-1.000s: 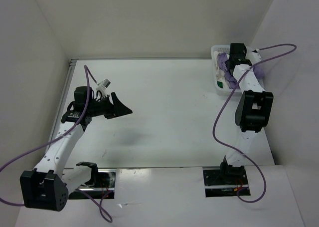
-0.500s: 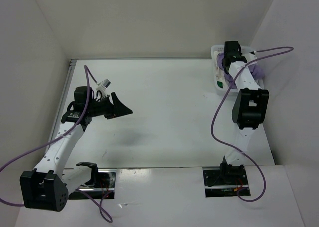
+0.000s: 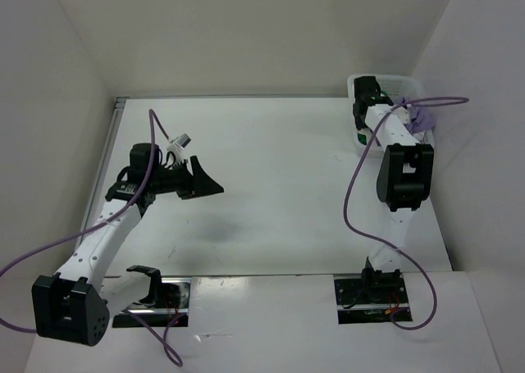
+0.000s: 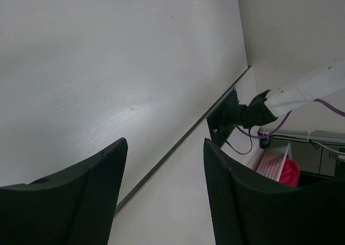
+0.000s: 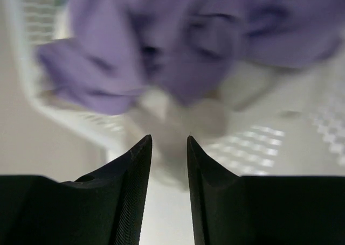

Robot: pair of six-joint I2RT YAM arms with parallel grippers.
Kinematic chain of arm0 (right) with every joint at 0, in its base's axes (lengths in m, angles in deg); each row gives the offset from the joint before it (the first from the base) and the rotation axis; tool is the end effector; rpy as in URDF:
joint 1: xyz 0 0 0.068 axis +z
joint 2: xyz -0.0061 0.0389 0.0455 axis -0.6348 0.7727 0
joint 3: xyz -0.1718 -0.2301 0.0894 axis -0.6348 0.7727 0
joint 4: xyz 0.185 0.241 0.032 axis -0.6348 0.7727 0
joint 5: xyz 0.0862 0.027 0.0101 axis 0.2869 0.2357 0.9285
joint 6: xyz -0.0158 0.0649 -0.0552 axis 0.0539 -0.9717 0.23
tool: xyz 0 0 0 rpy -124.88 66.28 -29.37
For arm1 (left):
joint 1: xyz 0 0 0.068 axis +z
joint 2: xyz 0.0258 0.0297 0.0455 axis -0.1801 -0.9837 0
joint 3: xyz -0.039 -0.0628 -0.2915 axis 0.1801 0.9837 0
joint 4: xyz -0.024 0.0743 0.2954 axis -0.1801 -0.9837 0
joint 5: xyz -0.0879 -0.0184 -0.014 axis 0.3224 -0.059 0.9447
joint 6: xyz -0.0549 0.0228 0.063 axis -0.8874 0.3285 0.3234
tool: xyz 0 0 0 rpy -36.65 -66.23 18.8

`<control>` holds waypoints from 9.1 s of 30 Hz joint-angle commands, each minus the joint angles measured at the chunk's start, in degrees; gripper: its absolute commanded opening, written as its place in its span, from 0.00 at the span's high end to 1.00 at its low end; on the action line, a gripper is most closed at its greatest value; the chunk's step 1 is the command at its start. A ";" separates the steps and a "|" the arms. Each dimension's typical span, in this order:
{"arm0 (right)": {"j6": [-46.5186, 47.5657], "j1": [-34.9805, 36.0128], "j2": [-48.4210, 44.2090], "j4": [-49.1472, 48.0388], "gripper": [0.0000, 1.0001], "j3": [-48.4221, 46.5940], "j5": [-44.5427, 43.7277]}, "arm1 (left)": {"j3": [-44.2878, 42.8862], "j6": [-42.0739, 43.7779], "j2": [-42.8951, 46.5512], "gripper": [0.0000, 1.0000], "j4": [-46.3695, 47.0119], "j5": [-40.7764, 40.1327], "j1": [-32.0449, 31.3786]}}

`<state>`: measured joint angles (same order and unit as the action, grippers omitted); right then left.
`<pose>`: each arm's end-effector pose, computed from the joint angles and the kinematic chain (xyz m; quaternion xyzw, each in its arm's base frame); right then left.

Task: Fold and stack the t-shirts
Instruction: Grab crumpled tshirt from bin with the right arm, then move the tshirt to the center of the board, then flatten out the tshirt

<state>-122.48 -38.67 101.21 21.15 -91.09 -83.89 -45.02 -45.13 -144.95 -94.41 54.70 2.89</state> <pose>0.5427 -0.0337 0.2381 0.6777 0.6157 0.0153 0.4018 0.2693 -0.0904 0.2827 -0.0063 0.8330 -0.4711 0.2900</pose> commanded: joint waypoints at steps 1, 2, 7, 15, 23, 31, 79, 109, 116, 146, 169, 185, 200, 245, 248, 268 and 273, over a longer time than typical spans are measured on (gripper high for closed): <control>-11.08 -0.29 -5.42 -2.95 0.60 9.63 -1.07 | 0.90 -0.89 -0.13 0.34 0.24 1.81 -1.30; -11.10 -0.90 -5.42 -2.43 0.59 9.11 -1.06 | 0.91 -0.89 -0.13 0.34 0.24 1.81 -1.83; -11.79 -0.91 -3.40 -0.93 0.56 5.15 -4.05 | 0.30 -0.28 -1.97 0.34 0.24 1.20 -3.58; -11.10 -1.96 -2.79 -4.80 0.55 3.92 -4.58 | -0.23 0.25 -3.56 0.34 0.24 0.67 -3.59; -13.81 -0.20 -6.38 -11.82 0.52 5.32 -2.03 | -1.29 0.25 -5.85 0.34 0.24 1.20 -3.59; -13.12 -4.25 1.95 -2.96 0.55 -5.64 -1.06 | -1.37 0.25 -6.45 0.34 0.24 1.20 -3.59; 22.43 10.17 -18.26 -21.74 1.00 -53.32 58.50 | -7.97 -18.29 -2.51 0.39 10.52 -11.62 -0.69; 39.71 13.59 -58.70 -5.95 0.41 56.23 22.85 | 0.56 -6.00 -19.19 0.23 2.35 -33.78 -15.98; 36.28 9.03 -53.07 -8.92 0.30 59.90 15.91 | 3.88 -6.34 -24.57 0.23 1.81 -33.78 -20.99; 37.15 8.31 -41.34 -28.63 1.00 51.57 23.73 | 0.83 -9.76 -13.77 1.00 6.58 -27.37 -22.75; 42.51 12.18 -48.84 -13.77 1.00 -4.86 56.24 | -50.13 -8.65 -9.44 1.00 -1.24 -10.75 13.81; 45.24 13.68 -19.06 -17.55 0.80 5.43 47.11 | -43.65 -2.65 -36.78 0.56 1.65 -21.80 19.26; 47.96 14.74 -36.25 -21.06 0.90 40.90 39.73 | -17.11 -4.14 -27.28 0.47 8.41 -34.13 -19.04; 45.50 14.74 -48.40 -20.28 0.67 56.04 39.03 | -23.17 5.35 -41.45 0.95 5.43 -41.78 -29.25; 46.11 14.74 -45.60 -19.74 0.62 53.59 37.17 | -24.93 5.35 -36.71 0.98 2.97 -41.00 -27.06; 47.17 13.60 -22.57 -23.17 0.57 44.71 26.98 | -18.07 5.35 -18.77 1.00 -0.46 -36.16 -13.26; 46.57 13.59 -21.24 -24.22 0.60 44.71 27.67 | -18.07 5.35 -18.77 1.00 0.06 -34.49 -12.73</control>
<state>-76.30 -24.79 79.61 0.39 -43.67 -54.60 -63.16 -41.20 -165.08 -95.48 18.30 -10.29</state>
